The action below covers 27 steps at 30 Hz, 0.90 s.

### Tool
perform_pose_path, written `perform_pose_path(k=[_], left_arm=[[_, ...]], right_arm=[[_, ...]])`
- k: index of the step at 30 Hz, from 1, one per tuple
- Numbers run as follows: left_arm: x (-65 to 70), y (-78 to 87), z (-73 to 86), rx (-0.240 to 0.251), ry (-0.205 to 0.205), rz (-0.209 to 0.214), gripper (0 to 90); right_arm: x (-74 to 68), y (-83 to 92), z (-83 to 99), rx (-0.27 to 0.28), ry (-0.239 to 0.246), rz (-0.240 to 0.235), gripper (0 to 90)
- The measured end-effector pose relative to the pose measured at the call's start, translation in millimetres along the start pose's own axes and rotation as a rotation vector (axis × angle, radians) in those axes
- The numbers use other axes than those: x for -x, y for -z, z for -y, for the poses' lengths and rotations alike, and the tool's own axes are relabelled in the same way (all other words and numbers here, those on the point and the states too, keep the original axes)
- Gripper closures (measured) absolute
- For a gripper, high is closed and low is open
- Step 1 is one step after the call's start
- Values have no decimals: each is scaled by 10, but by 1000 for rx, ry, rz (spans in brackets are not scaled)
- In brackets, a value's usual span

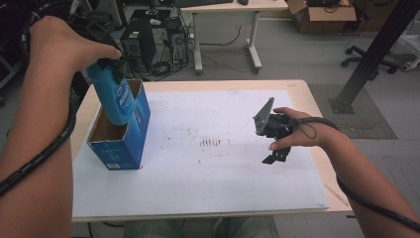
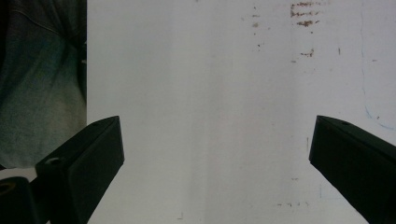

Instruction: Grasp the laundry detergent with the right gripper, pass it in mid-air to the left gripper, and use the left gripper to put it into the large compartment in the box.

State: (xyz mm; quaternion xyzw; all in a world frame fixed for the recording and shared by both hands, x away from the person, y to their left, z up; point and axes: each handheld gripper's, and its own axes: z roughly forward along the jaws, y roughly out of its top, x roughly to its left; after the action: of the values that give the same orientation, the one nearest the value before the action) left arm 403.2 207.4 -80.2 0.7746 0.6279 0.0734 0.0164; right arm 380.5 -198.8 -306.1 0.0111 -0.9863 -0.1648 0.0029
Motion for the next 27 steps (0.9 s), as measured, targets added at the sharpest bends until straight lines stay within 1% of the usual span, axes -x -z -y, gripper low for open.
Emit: perform_pose_path(k=[1, 2, 4, 5, 6, 8, 13, 16, 21, 22, 25, 26, 27], left_arm=[[-42, 8, -1, 3, 15, 2, 377], [-42, 8, -1, 3, 15, 2, 378], [-129, 14, -3, 4, 39, -4, 378], [-129, 14, -3, 4, 39, -4, 378], [-173, 3, -6, 2, 51, -6, 378], [-206, -13, -11, -2, 59, -6, 378], [-262, -64, -21, -5, 65, 1, 377], [-296, -123, -29, -11, 73, 5, 378], [-351, -202, -34, -10, 86, 9, 377], [-357, -219, -36, -16, 85, 7, 377], [-367, -273, -40, -17, 85, 6, 377], [-369, -291, -38, -9, 83, 7, 377], [-366, -317, -34, -13, 78, 3, 377]], right_arm=[[1, -3, 1, -3, 0, -3, 33], [1, -3, 1, -3, 0, -3, 33], [5, -8, 6, -10, -1, -6, 31], [5, -8, 6, -10, -1, -6, 31], [6, -9, 8, -19, -2, -16, 33], [8, -11, 9, -26, -3, -20, 31], [10, 11, -1, -44, -3, -27, 33], [10, 30, -5, -51, -4, -28, 33], [-3, 58, -5, -47, -6, -29, 32], [-6, 58, 0, -49, -6, -30, 33], [-12, 53, 15, -53, -11, -31, 32], [-14, 53, 18, -53, -14, -31, 32], [-18, 53, 19, -52, -14, -31, 32]])
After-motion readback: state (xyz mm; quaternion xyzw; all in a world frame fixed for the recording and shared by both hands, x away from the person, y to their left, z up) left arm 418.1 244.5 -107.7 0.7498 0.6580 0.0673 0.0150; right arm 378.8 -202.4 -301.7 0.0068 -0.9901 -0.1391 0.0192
